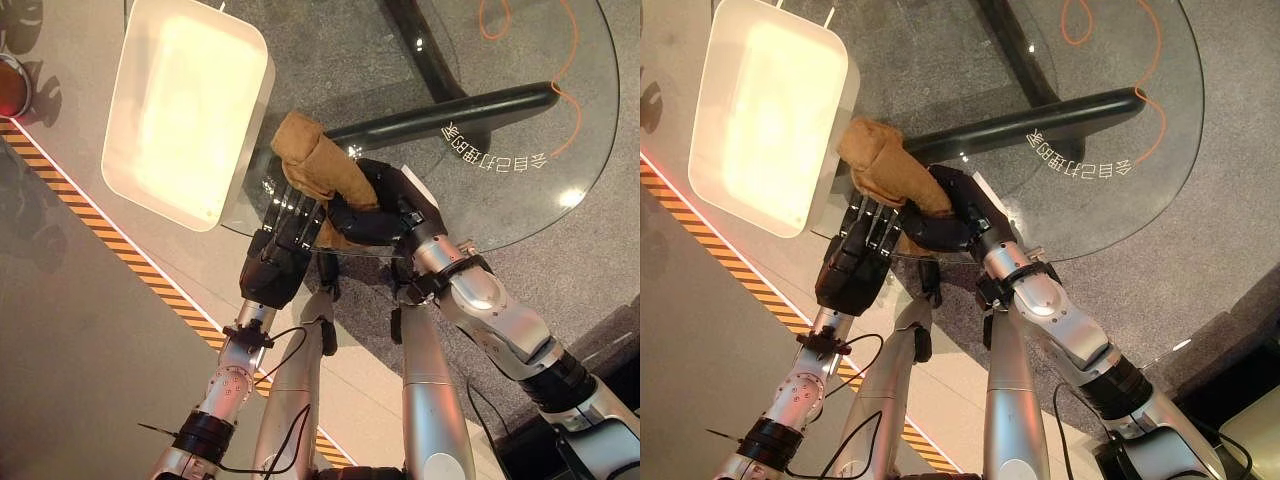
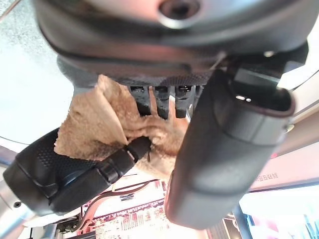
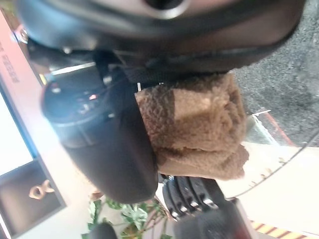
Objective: Wipe the table with a cloth and put it in the basket.
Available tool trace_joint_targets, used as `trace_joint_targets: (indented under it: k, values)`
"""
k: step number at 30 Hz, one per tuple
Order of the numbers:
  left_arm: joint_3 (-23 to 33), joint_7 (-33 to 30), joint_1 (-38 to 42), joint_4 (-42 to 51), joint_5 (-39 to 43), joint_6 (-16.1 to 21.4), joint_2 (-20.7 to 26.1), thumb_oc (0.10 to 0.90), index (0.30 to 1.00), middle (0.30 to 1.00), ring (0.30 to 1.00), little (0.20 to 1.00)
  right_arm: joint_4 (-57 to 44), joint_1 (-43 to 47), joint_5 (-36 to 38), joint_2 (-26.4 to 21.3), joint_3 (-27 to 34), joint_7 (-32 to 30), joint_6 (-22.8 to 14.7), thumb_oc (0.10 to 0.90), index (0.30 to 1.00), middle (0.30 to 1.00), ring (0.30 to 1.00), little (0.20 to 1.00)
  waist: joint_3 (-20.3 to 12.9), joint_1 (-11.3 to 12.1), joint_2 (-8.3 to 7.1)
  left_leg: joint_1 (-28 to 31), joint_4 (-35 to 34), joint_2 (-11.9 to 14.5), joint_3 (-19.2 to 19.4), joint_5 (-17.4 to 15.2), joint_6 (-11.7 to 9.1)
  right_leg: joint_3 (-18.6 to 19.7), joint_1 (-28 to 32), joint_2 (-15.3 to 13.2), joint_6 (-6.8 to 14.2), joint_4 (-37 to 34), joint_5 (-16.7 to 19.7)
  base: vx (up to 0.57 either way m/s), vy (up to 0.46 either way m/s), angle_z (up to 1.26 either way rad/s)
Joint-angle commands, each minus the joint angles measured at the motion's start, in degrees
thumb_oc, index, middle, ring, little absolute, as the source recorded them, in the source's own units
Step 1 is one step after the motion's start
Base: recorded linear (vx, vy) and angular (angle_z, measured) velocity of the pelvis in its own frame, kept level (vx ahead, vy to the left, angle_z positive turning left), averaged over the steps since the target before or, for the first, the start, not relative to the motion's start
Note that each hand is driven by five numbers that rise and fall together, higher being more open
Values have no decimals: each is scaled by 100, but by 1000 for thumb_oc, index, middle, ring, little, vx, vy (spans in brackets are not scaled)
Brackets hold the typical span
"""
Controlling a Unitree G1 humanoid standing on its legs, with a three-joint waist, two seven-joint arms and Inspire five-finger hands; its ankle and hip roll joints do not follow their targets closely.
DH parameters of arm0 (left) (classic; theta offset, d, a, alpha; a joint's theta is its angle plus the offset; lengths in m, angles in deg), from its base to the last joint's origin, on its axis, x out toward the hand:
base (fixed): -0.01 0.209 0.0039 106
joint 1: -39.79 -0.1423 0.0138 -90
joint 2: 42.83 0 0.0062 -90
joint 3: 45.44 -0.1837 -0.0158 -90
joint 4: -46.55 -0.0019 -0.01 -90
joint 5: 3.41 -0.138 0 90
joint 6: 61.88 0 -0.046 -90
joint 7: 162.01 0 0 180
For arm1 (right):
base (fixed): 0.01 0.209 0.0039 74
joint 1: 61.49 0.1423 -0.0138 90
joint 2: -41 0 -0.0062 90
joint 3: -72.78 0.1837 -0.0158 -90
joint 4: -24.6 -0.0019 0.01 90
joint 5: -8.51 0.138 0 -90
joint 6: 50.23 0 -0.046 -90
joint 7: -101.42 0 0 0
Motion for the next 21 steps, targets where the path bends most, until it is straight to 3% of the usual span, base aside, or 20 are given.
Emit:
trace_joint_targets:
  k: [1,7,14,20,21]
  values:
    - [-113,287,194,693,-354,82,137,800,900,900,900,900,-1160,417,158,421,-667,523,-123,100,300,300,300,200,-103,-56,13,-175,540,189,-204,-396,-212,-411,-20,-317,70,-455,367,-8,-44,1]
    - [-282,212,352,775,-416,30,137,800,900,900,900,900,-698,612,-302,444,-1135,694,-32,100,300,300,300,200,-103,1,32,-196,516,154,-276,-387,-213,-445,-30,-327,58,-482,356,-7,-41,3]
    - [-400,26,617,747,-422,15,165,800,900,900,900,900,-476,1127,-2480,318,-1461,672,429,100,300,300,300,200,-103,29,21,-344,534,96,-327,-267,-182,-440,-139,-301,25,-542,501,-21,-27,9]
    - [-437,31,639,713,-309,6,130,800,900,900,900,900,-281,1405,-3579,113,-1613,654,759,100,300,300,300,200,-103,43,43,-319,507,65,-349,-268,-190,-397,-114,-265,26,-577,499,3,-3,1]
    - [-409,70,628,690,-208,-16,94,800,900,900,900,900,-174,1535,-4127,47,-1691,681,813,100,300,300,300,200,-103,50,63,-305,488,53,-355,-281,-196,-380,-107,-256,37,-605,496,0,0,0]
